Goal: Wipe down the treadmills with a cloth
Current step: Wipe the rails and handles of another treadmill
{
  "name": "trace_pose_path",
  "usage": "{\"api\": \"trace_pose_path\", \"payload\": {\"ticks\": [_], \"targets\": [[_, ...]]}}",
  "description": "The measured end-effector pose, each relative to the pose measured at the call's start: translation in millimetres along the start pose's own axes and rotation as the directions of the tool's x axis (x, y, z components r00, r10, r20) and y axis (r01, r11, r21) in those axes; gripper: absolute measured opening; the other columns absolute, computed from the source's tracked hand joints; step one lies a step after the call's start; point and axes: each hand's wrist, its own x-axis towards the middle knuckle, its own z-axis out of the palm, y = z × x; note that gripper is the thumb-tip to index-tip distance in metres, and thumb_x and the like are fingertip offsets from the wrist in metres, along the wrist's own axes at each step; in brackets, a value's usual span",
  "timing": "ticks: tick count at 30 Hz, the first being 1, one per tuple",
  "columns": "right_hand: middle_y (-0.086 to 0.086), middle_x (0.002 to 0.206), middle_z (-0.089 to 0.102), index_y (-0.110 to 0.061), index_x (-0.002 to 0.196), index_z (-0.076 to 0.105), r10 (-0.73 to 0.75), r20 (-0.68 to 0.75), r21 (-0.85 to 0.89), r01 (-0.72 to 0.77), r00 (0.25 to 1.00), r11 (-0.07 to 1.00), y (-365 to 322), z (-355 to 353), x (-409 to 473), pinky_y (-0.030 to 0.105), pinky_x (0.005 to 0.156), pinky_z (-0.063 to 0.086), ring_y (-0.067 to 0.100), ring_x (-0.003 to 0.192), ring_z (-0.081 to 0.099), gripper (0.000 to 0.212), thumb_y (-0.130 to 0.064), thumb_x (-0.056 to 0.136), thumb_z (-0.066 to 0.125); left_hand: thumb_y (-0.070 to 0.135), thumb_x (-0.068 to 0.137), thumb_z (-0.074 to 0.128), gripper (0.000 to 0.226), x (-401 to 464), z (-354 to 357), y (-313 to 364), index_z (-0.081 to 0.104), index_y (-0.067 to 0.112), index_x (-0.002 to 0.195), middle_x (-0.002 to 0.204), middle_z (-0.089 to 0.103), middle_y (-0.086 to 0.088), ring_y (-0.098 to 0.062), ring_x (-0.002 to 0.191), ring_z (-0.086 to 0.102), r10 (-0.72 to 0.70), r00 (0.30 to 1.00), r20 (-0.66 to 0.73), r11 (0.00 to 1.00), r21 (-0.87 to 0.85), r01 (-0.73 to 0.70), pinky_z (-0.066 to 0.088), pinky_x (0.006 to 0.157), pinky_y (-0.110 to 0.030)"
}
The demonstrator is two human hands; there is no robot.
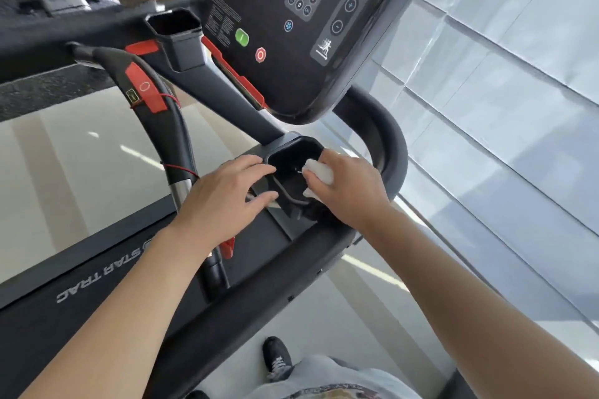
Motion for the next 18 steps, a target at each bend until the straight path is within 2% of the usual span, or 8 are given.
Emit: {"api": "trace_pose_path", "payload": {"ticks": [3, 6, 9, 12, 15, 18], "targets": [[-0.007, 0.064, 0.055, -0.022, 0.084, 0.054, -0.043, -0.031, -0.02, 0.042, 0.999, 0.999, -10, 3, -18, 0.037, 0.064, 0.049, 0.021, 0.066, 0.056, 0.037, -0.055, 0.1, 0.051, 0.035, 0.101, 0.064, 0.032, -10, -12, 10, 0.068, 0.028, 0.133, 0.132, 0.066, 0.014, -0.013, 0.12, 0.06, -0.011, 1.0, -0.02, 0.999, -0.031, 0.01, 0.054, 0.097, -0.036], [-0.005, 0.063, 0.055, -0.02, 0.085, 0.053, -0.06, -0.021, -0.063, 0.059, 0.998, 0.996, -19, -1, -31, 0.037, 0.062, 0.052, 0.021, 0.062, 0.057, 0.036, -0.052, 0.101, 0.049, 0.025, 0.101, 0.063, 0.028, -40, -17, 20, 0.072, 0.027, 0.128, 0.127, 0.069, 0.016, -0.009, 0.118, 0.06, -0.034, 0.999, -0.024, 0.997, -0.065, 0.033, 0.05, 0.096, -0.029], [-0.006, 0.062, 0.051, -0.02, 0.083, 0.05, -0.111, 0.009, -0.101, 0.111, 0.994, 0.989, -28, -3, -45, 0.034, 0.056, 0.047, 0.023, 0.06, 0.057, 0.033, -0.047, 0.101, 0.05, 0.019, 0.099, 0.066, 0.024, -79, -13, 24, 0.075, 0.025, 0.121, 0.118, 0.071, 0.016, -0.006, 0.112, 0.061, -0.085, 0.996, -0.037, 0.989, -0.128, 0.08, 0.05, 0.096, -0.025], [-0.008, 0.059, 0.048, -0.021, 0.076, 0.042, -0.203, -0.071, -0.099, 0.195, 0.977, 0.976, -42, 10, -76, 0.029, 0.047, 0.033, 0.019, 0.051, 0.052, 0.037, -0.044, 0.097, 0.062, 0.016, 0.094, 0.072, 0.02, -111, -2, 26, 0.078, 0.022, 0.112, 0.109, 0.073, 0.014, -0.009, 0.105, 0.064, -0.152, 0.983, -0.102, 0.976, -0.17, 0.133, 0.048, 0.1, -0.026], [-0.01, 0.062, 0.052, -0.022, 0.078, 0.046, -0.222, -0.153, -0.003, 0.224, 0.963, 0.975, -46, 23, -100, 0.025, 0.044, 0.031, 0.014, 0.048, 0.048, 0.037, -0.045, 0.093, 0.071, 0.012, 0.091, 0.078, 0.016, -134, 9, 29, 0.079, 0.02, 0.105, 0.104, 0.074, 0.013, -0.01, 0.105, 0.066, -0.181, 0.971, -0.155, 0.972, -0.181, 0.152, 0.051, 0.101, -0.035], [-0.011, 0.064, 0.052, -0.021, 0.079, 0.048, -0.207, -0.178, 0.041, 0.218, 0.962, 0.975, -52, 27, -109, 0.023, 0.043, 0.03, 0.015, 0.049, 0.047, 0.037, -0.047, 0.096, 0.068, 0.017, 0.095, 0.072, 0.012, -155, 10, 31, 0.079, 0.019, 0.106, 0.103, 0.074, 0.012, -0.012, 0.102, 0.067, -0.188, 0.968, -0.164, 0.971, -0.178, 0.159, 0.052, 0.097, -0.037]]}}
